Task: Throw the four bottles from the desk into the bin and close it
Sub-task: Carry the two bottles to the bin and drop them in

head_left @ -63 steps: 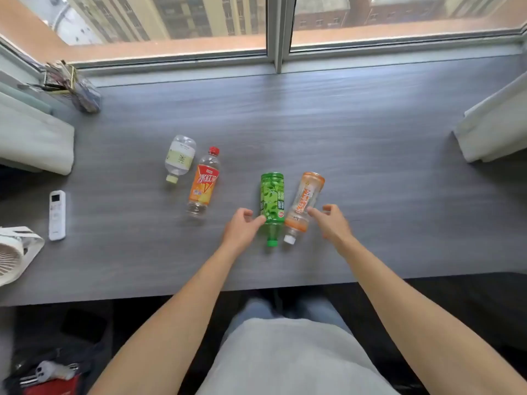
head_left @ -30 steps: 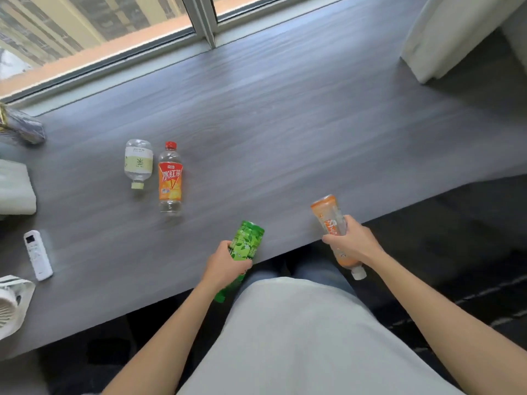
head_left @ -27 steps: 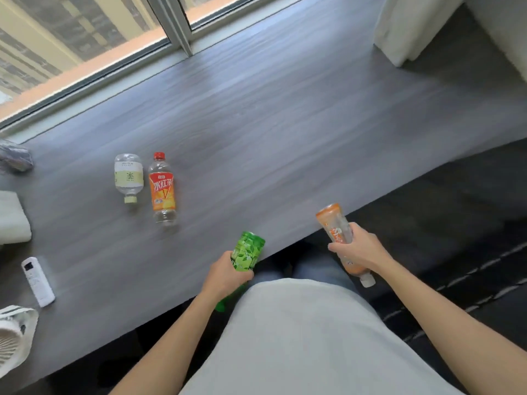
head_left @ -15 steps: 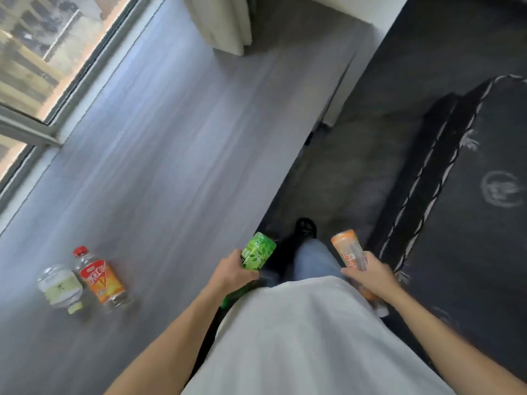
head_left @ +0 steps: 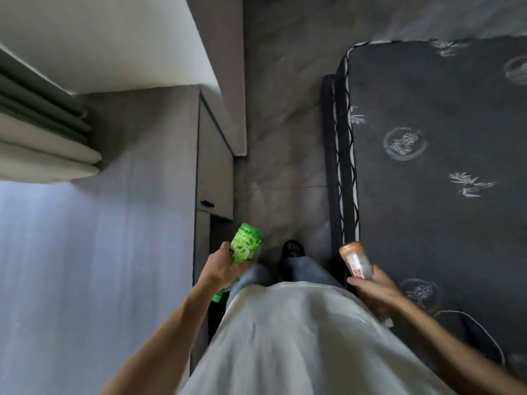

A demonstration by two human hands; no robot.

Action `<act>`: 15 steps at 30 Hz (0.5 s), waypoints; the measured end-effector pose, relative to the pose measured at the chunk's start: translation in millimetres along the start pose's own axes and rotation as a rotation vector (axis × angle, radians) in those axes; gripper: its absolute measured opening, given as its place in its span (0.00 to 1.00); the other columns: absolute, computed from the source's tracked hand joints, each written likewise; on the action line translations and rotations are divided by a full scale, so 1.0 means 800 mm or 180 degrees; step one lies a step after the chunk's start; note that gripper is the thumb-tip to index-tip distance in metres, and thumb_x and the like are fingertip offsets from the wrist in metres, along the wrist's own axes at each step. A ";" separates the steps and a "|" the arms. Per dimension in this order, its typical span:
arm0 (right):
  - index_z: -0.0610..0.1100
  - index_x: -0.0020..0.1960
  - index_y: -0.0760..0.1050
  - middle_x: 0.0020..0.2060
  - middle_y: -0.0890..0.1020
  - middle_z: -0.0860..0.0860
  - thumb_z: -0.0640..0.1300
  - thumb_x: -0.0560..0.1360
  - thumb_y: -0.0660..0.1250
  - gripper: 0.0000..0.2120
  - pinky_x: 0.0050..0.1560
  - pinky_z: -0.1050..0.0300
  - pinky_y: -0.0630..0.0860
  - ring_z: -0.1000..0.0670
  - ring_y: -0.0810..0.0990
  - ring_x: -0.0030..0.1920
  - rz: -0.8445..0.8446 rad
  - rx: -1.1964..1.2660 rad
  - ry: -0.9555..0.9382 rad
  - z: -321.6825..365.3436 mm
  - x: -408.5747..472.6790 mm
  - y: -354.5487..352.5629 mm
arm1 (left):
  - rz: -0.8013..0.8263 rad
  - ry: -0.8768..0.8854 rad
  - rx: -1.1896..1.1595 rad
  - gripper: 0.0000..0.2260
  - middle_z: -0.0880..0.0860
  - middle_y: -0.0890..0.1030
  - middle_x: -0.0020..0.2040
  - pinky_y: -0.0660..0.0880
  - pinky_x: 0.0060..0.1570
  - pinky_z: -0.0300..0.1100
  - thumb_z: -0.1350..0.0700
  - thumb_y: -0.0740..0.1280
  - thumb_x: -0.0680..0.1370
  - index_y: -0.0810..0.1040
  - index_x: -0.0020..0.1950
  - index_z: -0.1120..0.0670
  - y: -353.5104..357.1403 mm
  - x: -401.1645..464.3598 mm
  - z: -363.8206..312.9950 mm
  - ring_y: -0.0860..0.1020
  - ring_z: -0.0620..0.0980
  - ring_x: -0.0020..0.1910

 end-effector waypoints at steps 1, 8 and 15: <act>0.35 0.59 0.76 0.51 0.84 0.38 0.41 0.71 0.78 0.21 0.46 0.53 0.74 0.42 0.81 0.46 -0.0014 0.0037 -0.0004 0.016 0.010 -0.011 | -0.0002 -0.0030 0.0062 0.26 0.51 0.80 0.47 0.72 0.43 0.44 0.43 0.76 0.69 0.72 0.61 0.53 -0.004 0.005 -0.008 0.79 0.56 0.47; 0.42 0.56 0.76 0.37 0.83 0.48 0.46 0.70 0.78 0.19 0.32 0.60 0.75 0.50 0.82 0.34 -0.0081 0.0169 -0.0304 0.163 0.085 -0.061 | -0.0023 -0.0535 0.0127 0.19 0.49 0.81 0.41 0.77 0.31 0.44 0.46 0.73 0.68 0.71 0.52 0.51 -0.039 0.047 -0.018 0.80 0.48 0.36; 0.52 0.53 0.74 0.40 0.85 0.49 0.58 0.65 0.76 0.21 0.47 0.47 0.82 0.47 0.85 0.41 -0.0129 -0.0157 -0.0370 0.281 0.162 -0.101 | 0.0117 -0.0664 -0.0006 0.20 0.51 0.83 0.48 0.72 0.35 0.40 0.45 0.74 0.69 0.74 0.56 0.49 -0.103 0.146 -0.080 0.78 0.49 0.37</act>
Point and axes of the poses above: each hand's wrist, its own x-axis towards the middle knuckle, its own y-axis out of the palm, z = x × y, the point moved 5 cm from there along x, towards the middle knuckle
